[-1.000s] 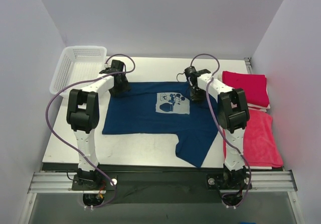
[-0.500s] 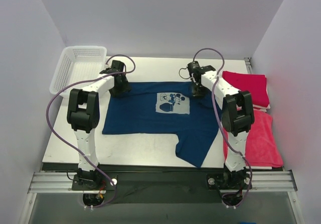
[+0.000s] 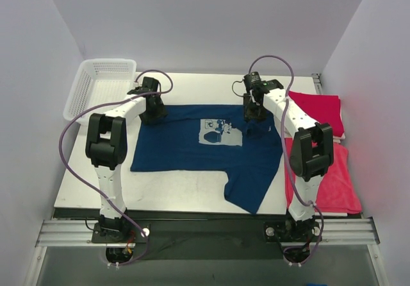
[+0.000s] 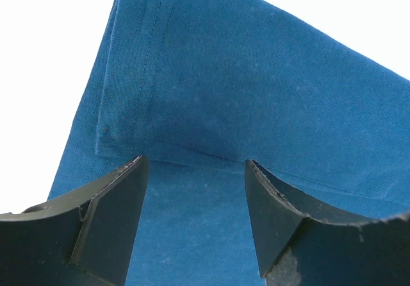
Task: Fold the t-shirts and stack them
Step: Fold the flattened tshirt in 1/3 of the way
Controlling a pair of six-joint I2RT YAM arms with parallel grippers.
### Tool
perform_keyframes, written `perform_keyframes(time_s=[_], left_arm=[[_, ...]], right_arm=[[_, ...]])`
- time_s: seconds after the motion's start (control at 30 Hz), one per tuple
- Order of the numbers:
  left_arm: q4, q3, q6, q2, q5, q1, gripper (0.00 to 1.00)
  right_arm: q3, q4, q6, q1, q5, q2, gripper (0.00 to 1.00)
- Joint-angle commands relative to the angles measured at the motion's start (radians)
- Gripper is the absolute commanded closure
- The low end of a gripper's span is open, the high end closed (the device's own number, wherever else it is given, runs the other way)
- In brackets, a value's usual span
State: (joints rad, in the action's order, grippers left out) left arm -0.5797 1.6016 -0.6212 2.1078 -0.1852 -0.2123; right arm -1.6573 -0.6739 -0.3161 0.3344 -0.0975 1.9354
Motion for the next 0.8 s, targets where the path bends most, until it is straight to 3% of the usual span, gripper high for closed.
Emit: perform_keyframes(time_s=[0.0, 0.13, 0.23, 0.47, 0.7, 0.77], left_arm=[[0.023, 0.043, -0.003, -0.009, 0.007, 0.004, 0.28], [0.030, 0.041, -0.002, -0.012, 0.026, -0.002, 0.28], [0.046, 0.034, 0.005, -0.023, 0.046, -0.007, 0.28], [0.121, 0.008, 0.011, -0.054, 0.122, -0.067, 0.29], [0.146, 0.063, 0.009, -0.028, 0.179, -0.170, 0.29], [0.144, 0.076, 0.003, -0.016, 0.185, -0.183, 0.29]], right_arm=[[-0.018, -0.070, -0.011, -0.003, -0.039, 0.000, 0.62], [-0.053, -0.081, -0.043, -0.006, -0.157, 0.056, 0.61], [-0.041, -0.090, -0.060, -0.008, -0.156, 0.053, 0.67], [0.128, -0.073, -0.143, -0.011, -0.189, -0.024, 0.89], [0.171, -0.015, -0.138, -0.017, -0.116, 0.013, 0.90], [0.169, 0.017, -0.135, -0.020, -0.108, 0.026, 0.86]])
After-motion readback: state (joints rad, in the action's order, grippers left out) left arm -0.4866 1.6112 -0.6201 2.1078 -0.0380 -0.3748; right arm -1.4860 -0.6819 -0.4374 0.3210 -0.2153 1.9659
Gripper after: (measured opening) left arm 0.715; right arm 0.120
